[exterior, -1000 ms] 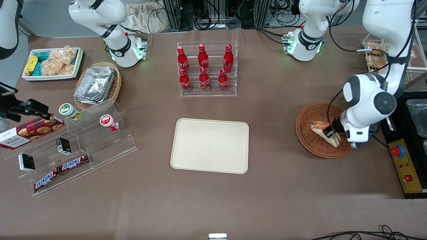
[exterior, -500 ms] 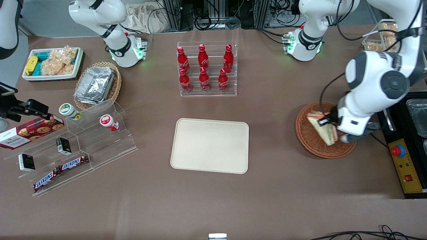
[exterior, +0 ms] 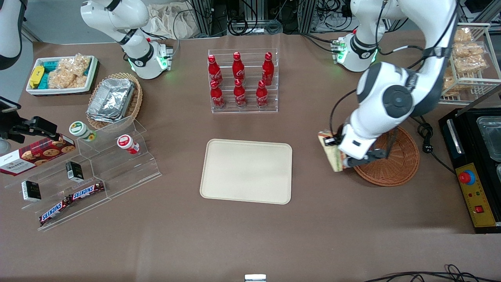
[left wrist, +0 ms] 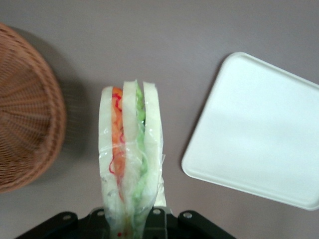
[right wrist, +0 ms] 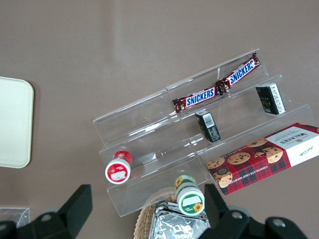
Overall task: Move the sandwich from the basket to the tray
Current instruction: 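Lift the sandwich and carry it toward the cream tray, then lower the sandwich onto the tray and open the left gripper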
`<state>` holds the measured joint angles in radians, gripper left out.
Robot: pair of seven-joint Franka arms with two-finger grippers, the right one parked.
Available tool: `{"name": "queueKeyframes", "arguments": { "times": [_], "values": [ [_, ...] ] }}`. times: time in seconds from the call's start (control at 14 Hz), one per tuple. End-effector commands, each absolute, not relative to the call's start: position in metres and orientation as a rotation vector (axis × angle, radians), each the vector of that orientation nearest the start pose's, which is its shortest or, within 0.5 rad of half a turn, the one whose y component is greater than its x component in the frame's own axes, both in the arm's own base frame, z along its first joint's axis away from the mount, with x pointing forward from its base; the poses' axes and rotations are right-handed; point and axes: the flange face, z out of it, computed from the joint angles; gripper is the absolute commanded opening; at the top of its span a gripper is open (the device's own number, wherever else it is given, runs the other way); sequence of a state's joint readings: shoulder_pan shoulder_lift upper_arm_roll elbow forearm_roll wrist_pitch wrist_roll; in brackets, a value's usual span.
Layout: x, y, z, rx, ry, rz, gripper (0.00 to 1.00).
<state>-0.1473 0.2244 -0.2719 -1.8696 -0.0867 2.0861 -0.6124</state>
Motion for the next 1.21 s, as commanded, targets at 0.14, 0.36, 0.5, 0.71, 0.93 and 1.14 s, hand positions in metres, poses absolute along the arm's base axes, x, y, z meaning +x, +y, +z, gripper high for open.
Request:
{"name": "queueKeyframes", "arguments": {
  "times": [0.14, 0.36, 0.5, 0.71, 0.93, 1.14],
  "values": [
    [0.567, -0.328, 0.345, -3.346, -0.225, -0.083, 0.00],
    [0.568, -0.352, 0.307, -3.303, -0.075, -0.132, 0.00],
    [0.567, -0.372, 0.292, -3.283, 0.036, -0.149, 0.00],
    [0.564, -0.394, 0.268, -3.266, 0.114, -0.193, 0.00],
    [0.560, -0.396, 0.243, -3.226, 0.205, -0.198, 0.15],
    [0.557, -0.401, 0.242, -3.226, 0.180, -0.199, 0.90]
  ]
}}
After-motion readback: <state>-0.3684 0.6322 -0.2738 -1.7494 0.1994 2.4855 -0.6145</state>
